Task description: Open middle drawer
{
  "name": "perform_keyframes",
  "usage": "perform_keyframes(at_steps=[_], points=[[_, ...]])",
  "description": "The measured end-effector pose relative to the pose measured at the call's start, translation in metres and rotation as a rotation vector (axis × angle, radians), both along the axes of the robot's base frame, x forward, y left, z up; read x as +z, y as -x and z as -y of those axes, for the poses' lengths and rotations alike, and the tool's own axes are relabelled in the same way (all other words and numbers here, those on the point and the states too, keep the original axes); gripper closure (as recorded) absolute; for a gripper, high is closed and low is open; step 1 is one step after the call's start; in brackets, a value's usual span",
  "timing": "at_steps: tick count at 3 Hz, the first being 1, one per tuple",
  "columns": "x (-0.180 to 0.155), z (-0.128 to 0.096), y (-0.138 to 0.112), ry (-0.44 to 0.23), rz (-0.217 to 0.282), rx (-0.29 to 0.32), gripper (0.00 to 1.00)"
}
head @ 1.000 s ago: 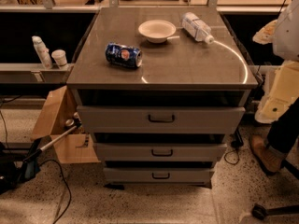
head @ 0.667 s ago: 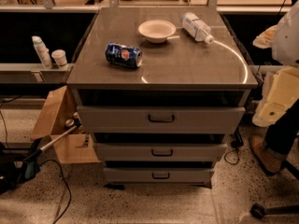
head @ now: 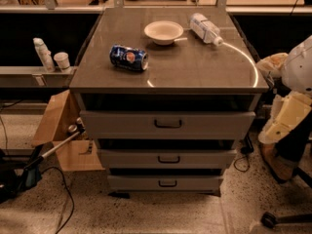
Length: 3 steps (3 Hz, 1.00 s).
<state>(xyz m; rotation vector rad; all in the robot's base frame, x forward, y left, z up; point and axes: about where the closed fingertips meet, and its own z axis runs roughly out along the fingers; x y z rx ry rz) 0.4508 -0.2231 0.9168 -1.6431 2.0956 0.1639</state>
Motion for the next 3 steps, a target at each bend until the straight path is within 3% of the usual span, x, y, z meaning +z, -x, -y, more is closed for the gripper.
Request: perform_keyframes(at_steps=[1, 2, 3], points=[[-0.021, -0.008, -0.002, -0.117, -0.017, 0.084, 0.0], [-0.025, -0.013, -0.001, -0.122, -0.009, 0.08, 0.0], [-0.042, -0.014, 0.004, -0.123, -0.01, 0.035, 0.0]])
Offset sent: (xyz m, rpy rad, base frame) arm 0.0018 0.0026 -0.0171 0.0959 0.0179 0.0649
